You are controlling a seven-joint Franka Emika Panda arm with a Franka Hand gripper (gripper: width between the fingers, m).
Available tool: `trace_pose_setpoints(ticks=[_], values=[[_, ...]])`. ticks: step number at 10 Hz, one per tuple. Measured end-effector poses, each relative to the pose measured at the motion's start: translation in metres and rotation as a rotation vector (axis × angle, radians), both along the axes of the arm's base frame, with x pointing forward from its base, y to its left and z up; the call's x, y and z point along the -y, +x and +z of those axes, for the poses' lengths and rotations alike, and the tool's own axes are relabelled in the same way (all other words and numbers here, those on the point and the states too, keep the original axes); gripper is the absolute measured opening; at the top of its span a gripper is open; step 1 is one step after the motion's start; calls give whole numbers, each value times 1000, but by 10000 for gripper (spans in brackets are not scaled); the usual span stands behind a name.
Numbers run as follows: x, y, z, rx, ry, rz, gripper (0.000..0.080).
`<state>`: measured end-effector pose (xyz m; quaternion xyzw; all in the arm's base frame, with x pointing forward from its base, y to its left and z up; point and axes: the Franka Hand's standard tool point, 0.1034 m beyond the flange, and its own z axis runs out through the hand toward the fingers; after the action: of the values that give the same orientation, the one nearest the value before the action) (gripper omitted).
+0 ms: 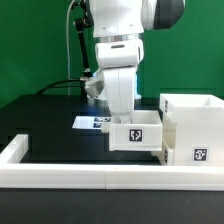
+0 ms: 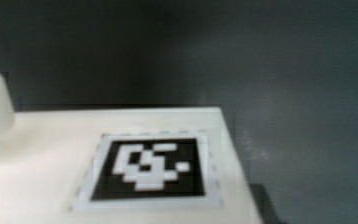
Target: Assemble drawer
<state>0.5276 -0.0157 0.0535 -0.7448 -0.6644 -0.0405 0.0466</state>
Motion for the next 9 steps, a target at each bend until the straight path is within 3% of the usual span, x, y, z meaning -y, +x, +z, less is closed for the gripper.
trace_pose_setpoints(ticks=[4, 9], values=[[-3, 0, -2, 12, -47, 162, 44], [-1, 0, 0, 11, -49, 155, 44]])
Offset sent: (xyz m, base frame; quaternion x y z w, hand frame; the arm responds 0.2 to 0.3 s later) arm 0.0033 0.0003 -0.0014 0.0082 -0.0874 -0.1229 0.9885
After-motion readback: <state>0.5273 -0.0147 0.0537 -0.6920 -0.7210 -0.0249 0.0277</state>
